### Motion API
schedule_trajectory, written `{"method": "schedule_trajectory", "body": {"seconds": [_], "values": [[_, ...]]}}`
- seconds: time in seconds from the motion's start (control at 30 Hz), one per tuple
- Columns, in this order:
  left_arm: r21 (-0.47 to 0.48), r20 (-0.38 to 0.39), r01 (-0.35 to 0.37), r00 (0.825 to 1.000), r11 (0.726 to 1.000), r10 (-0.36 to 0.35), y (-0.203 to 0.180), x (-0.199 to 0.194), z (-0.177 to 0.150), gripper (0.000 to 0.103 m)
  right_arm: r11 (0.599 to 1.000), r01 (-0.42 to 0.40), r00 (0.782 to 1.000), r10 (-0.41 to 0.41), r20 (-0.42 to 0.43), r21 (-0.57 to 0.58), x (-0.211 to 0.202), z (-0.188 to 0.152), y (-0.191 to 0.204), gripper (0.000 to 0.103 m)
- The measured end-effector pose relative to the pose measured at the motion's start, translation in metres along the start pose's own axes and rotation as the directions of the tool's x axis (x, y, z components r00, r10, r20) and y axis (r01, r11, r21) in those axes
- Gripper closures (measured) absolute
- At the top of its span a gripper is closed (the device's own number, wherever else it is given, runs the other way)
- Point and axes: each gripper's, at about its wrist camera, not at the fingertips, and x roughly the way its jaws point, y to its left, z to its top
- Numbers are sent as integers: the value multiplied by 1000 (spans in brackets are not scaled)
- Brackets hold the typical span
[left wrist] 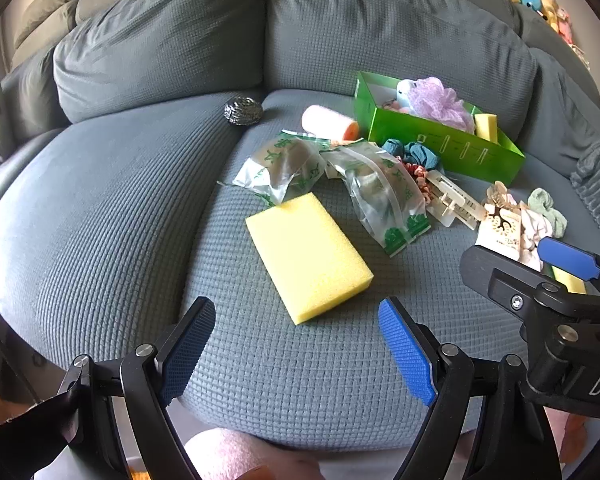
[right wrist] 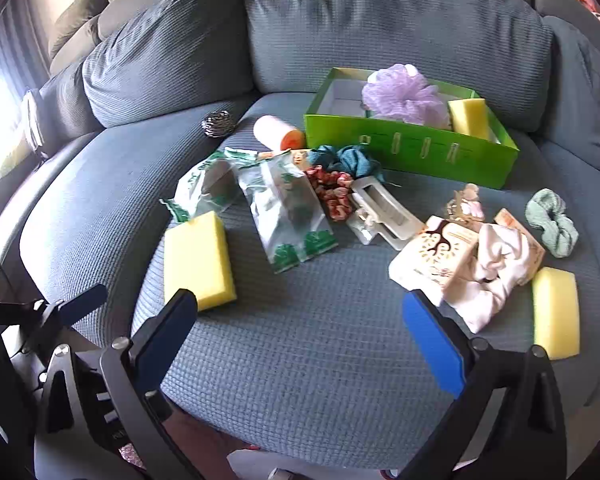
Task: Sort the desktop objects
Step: 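Move the right tool toward the yellow sponge on the sofa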
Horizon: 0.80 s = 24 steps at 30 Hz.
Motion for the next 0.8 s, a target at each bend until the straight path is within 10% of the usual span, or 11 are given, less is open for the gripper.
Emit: {"method": "schedule_trajectory", "body": {"seconds": [0.8], "values": [[-44,-23,95,995,994,-96,27,18,-1,19,984,-178,979,178,-99,16,40,5,25,21]]}}
